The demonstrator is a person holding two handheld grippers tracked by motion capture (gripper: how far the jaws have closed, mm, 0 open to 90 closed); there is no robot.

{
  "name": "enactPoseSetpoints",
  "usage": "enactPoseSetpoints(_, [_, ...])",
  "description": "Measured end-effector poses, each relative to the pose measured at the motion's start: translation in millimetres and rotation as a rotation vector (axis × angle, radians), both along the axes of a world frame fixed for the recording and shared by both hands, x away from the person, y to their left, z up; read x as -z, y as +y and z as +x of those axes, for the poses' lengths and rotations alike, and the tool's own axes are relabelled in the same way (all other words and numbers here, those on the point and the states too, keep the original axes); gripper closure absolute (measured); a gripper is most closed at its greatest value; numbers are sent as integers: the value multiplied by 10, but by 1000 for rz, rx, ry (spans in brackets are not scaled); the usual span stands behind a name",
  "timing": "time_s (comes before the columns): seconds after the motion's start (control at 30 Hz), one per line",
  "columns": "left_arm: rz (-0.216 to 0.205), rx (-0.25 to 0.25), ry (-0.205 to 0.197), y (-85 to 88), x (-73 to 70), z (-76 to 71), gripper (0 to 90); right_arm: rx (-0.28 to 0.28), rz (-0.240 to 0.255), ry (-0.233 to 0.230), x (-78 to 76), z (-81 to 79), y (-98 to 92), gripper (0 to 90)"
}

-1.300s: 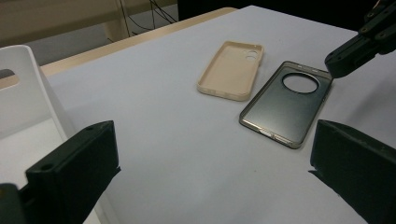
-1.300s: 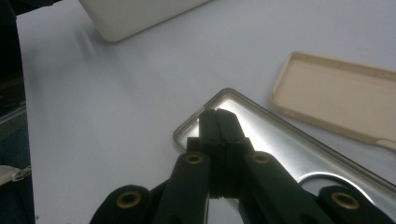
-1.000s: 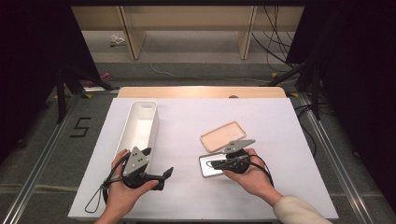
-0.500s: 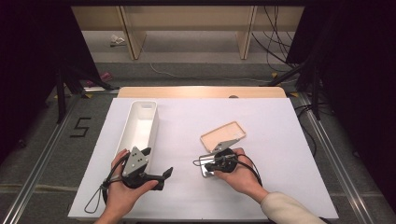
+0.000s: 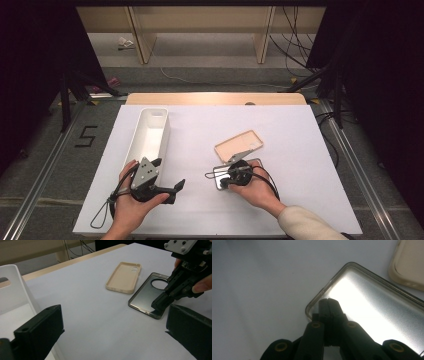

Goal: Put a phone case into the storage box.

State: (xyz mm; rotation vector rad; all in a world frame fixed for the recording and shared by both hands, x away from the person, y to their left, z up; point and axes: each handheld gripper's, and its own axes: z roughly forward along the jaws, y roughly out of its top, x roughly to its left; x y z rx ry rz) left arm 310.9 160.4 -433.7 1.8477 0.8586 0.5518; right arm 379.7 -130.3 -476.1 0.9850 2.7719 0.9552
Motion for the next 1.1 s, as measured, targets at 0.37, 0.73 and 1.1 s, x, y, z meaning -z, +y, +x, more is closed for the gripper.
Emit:
enactPoseSetpoints(0.37, [1,-1,-4,4,-7,-9,8,-3,-38,33,-28,-27,3,900])
enactPoseSetpoints(0.73, [-4,-2,-10,15,-16,-22,8,-5,-98,107,-86,-153,-65,900])
enactPoseSetpoints(1.1, [-5,-5,-8,18,-13,-25,8,-33,-133,163,-120,-230,-289,900])
